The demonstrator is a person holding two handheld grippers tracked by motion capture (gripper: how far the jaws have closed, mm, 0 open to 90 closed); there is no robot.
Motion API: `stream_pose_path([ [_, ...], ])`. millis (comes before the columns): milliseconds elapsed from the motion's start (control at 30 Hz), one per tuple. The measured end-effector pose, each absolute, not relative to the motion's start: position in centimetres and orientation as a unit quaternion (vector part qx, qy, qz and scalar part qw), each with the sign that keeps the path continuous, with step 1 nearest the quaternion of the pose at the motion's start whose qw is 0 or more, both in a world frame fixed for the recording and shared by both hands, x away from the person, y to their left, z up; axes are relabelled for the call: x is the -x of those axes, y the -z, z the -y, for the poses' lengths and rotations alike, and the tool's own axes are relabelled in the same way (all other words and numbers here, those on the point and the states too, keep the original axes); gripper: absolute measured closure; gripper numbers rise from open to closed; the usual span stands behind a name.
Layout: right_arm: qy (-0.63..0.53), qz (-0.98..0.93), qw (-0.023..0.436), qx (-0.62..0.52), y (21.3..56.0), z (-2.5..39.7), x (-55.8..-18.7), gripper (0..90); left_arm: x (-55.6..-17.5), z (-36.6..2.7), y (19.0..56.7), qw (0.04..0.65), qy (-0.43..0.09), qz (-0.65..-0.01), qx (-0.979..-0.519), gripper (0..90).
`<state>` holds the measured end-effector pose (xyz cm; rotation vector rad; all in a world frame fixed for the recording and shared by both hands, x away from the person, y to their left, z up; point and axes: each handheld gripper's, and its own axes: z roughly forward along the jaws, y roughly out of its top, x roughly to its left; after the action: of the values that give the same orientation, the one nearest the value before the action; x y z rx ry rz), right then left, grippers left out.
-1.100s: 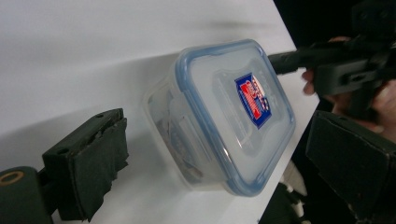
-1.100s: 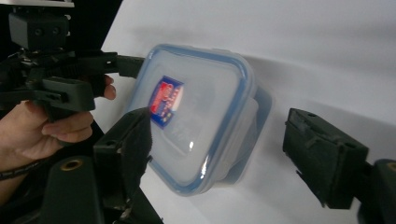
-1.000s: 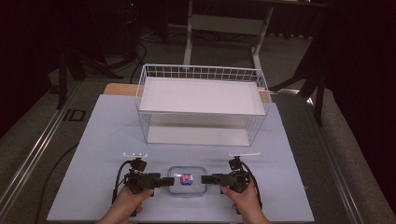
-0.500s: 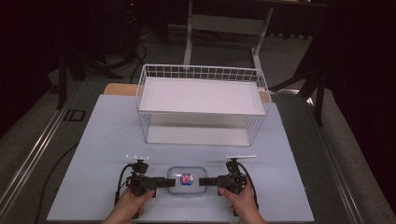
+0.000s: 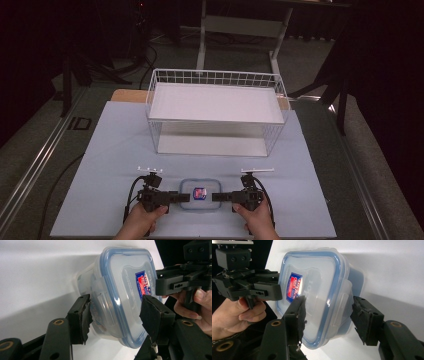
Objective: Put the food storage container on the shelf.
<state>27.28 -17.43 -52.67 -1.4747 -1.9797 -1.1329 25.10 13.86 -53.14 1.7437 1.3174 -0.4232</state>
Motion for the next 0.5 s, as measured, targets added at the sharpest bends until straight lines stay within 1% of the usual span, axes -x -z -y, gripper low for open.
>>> stream_pose_path([
  [333, 0.416, 0.724, 0.183, 0.519, 52.2, 17.3, -26.2, 47.6, -24.1, -13.4, 52.1, 0.430, 0.137, -0.523, -0.724, 47.3],
  [500, 0.421, 0.733, 0.161, 0.510, 51.7, 17.0, -25.6, 48.1, -23.3, -13.2, 51.8, 0.430, 0.118, -0.527, -0.724, 48.5],
])
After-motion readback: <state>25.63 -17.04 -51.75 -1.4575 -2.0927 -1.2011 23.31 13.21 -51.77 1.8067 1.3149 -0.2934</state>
